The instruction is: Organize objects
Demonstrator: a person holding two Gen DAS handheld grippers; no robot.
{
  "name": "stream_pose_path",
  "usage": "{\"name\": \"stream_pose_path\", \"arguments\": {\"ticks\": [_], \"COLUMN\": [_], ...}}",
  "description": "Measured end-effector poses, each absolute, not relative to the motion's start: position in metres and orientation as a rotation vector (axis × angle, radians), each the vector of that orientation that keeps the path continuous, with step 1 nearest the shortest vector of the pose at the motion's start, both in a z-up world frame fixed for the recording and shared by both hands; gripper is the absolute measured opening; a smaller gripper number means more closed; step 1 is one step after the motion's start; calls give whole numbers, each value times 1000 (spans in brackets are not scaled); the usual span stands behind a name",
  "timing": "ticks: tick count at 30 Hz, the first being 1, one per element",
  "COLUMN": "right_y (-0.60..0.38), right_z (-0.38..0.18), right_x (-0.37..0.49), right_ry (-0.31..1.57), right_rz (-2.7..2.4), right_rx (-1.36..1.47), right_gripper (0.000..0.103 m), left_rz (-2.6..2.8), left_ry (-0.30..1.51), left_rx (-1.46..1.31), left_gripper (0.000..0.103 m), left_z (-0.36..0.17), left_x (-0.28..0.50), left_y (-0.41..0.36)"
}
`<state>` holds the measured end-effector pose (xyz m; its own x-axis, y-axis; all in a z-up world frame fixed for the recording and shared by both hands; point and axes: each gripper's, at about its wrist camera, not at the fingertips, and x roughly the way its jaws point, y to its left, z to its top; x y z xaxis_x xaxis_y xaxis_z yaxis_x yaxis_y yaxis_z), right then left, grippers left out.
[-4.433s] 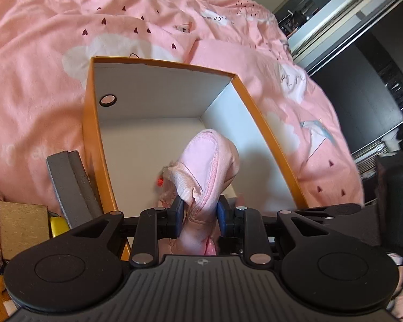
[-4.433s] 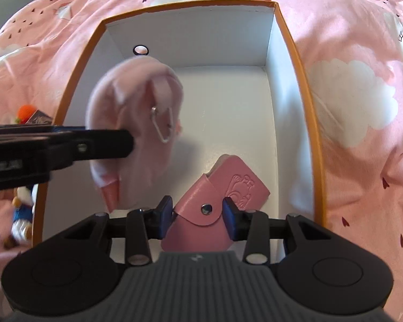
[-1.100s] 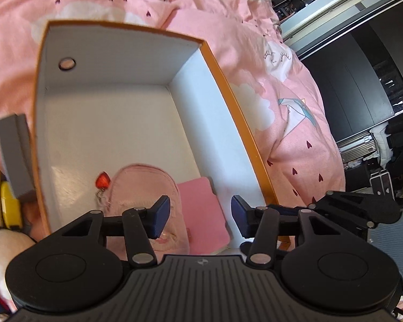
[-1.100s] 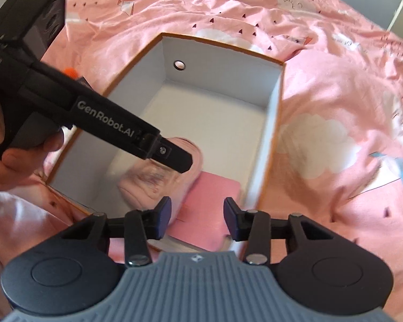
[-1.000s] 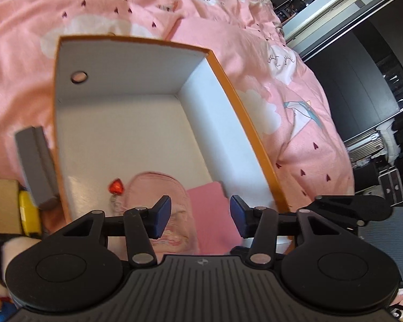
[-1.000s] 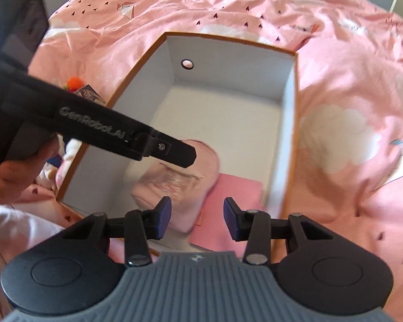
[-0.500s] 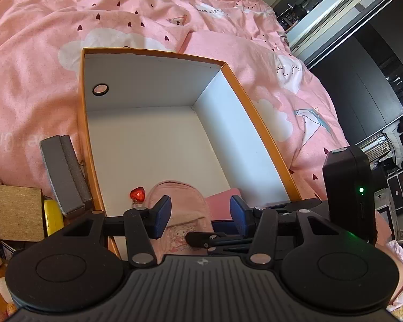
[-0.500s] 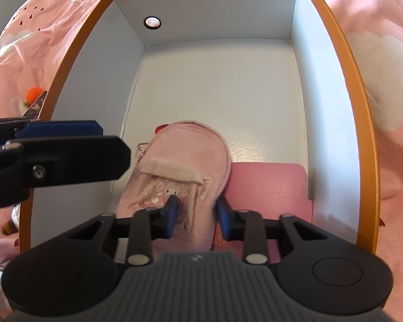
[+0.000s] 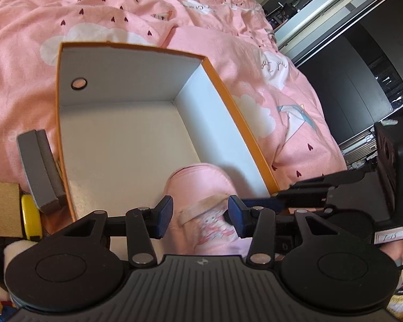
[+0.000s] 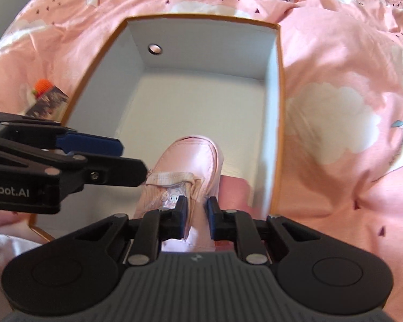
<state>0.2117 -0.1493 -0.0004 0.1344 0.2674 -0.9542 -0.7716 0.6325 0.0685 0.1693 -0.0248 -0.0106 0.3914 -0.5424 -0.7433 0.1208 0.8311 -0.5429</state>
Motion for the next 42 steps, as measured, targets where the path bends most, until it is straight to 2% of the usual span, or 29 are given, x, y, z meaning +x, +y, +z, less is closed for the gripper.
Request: {"name": "stream_pose_path", "arguments": {"ticks": [5, 9, 12, 15, 17, 20, 22, 24, 26, 35, 36, 39, 42], "right_y": [-155, -143, -136, -133, -136, -135, -137, -138, -135, -131, -130, -128, -129], "right_z": [-11, -17, -22, -28, -26, -19, -15, -14, -19, -41, -41, -38, -28], "right_x": [215, 202, 191, 182, 181, 183, 183, 182, 179, 192, 192, 192, 192], "right_ry": [1213, 1156, 1085, 1034, 1015, 998, 983, 970, 961, 1032, 1031, 1027, 1016], "right_rz": [800, 818, 810, 822, 829, 831, 841, 864, 886, 865, 862, 850, 839], "right_rx": [-597, -773, -927, -1045, -1077, -1079, -1083, -1093, -1119, -1136, -1139, -1140, -1113], "right_gripper": [17, 19, 19, 19, 21, 22, 20, 13, 8, 8, 8, 8, 11], "left_rz": [-425, -419, -410, -419, -436, -431, -431, -429, -426, -426, -421, -403, -409], "left_ry": [1174, 1223, 1251, 1273, 1286, 1282, 1273, 1272, 1273, 1258, 1244, 1175, 1110], "left_rx": [-439, -442, -425, -421, -443, -460, -471, -476, -467, -472, -458, -396, -367], "left_gripper": [52, 52, 45, 44, 37, 33, 32, 32, 31, 32, 33, 44, 47], "left_z": [-34, -47, -54, -61, -67, -69, -68, -68, -68, -71, -69, -55, -38], "left_x": [171, 174, 175, 175, 176, 178, 178, 178, 178, 175, 174, 165, 156], "left_y": [-38, -48, -55, -60, -61, -60, -59, -58, -60, -64, -65, -64, -61]}}
